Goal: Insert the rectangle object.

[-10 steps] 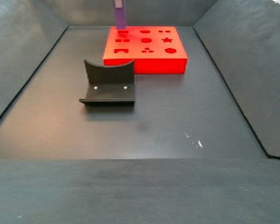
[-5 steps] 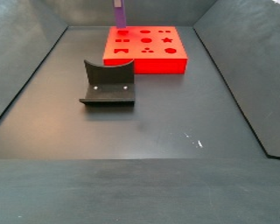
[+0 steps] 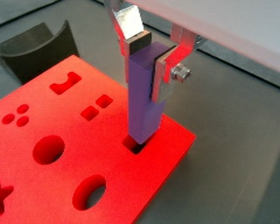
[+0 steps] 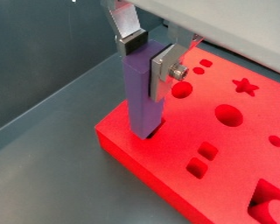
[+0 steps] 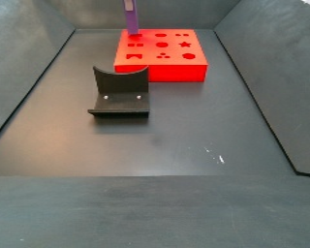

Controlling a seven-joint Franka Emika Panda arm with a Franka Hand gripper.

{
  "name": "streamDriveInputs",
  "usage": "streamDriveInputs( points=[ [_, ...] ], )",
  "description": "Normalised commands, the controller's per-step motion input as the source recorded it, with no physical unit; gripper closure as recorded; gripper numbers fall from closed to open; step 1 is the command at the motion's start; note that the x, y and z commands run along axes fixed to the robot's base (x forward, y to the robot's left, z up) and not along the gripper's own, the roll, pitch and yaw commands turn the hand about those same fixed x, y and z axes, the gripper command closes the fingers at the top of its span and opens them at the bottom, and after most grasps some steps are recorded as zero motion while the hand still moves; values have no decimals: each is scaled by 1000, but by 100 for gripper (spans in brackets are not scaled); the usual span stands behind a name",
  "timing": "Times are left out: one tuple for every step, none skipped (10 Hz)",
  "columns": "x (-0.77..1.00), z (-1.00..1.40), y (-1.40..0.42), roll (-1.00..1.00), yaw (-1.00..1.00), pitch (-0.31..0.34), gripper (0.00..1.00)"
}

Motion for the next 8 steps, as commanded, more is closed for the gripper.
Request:
streamDriveInputs(
  points=[
    [-94,0,0,0,343,-36,100],
    [-146,0,0,0,320,-51,100],
    [-40,-14,0,0,240,-33,100],
    [29,-100,0,0,89,0,100],
    [0,-166,0,0,0,0,100],
    [57,-229,0,0,0,3,100],
    [14,-260,0,0,0,0,100],
    [0,-274,-46,-24,-117,0,100]
  ],
)
